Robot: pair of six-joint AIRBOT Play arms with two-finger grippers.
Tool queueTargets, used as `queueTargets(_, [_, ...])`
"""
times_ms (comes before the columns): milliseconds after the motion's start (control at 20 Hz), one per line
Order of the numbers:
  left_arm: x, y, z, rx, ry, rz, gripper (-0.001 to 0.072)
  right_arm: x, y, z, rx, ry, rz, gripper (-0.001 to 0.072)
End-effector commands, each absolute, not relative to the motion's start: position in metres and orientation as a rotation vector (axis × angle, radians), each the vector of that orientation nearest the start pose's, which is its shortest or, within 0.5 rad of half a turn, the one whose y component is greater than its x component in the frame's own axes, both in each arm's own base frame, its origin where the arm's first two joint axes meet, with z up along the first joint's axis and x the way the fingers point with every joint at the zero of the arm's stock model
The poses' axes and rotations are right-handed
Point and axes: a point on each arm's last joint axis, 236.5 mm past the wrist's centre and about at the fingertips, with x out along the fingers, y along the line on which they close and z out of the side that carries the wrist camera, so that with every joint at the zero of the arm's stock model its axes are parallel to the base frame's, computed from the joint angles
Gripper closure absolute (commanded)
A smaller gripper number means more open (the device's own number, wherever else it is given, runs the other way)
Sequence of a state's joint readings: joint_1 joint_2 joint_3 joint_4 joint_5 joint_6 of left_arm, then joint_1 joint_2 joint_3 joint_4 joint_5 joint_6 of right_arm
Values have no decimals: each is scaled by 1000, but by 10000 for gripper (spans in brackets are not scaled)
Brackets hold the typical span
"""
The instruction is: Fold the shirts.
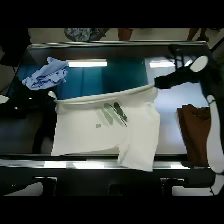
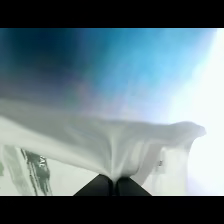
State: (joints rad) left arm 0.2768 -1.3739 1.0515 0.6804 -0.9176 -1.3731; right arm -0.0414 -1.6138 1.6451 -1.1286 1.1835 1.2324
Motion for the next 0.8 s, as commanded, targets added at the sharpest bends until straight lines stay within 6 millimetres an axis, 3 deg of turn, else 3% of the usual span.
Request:
queueTargets(0, [461,-44,-18,-1084,1031,-186,677,511,98,6,289,1156,456,662])
queueTargets(50, [460,-43,-14,-1085,1032,-198,634,511,92,9,282,1151,449,605])
queueTargets(150, [453,-36,8,-1087,1059,-268,232,506,75,34,221,1116,493,246])
queueTargets(200, [445,-24,19,-1067,1083,-296,247,498,60,50,171,1106,522,158])
queueTargets(250, [428,-4,23,-1016,1155,-284,368,484,40,65,138,1114,533,142])
queueTargets(300, [404,20,18,-936,1253,-226,385,465,19,74,116,1144,537,142])
queueTargets(350, [371,47,9,-840,1365,-132,346,437,-7,76,98,1222,521,144])
queueTargets(400, [341,69,2,-764,1456,-46,216,412,-33,72,81,1317,481,153])
queueTargets(450, [312,85,-5,-703,1530,24,167,390,-53,67,57,1402,447,155])
queueTargets(550, [265,86,-23,-685,1615,92,176,364,-72,55,73,1499,389,179])
queueTargets(650, [224,61,-50,-726,1678,92,177,353,-64,42,97,1531,407,212])
queueTargets(750, [199,36,-73,-762,1705,56,205,348,-51,30,114,1548,455,212])
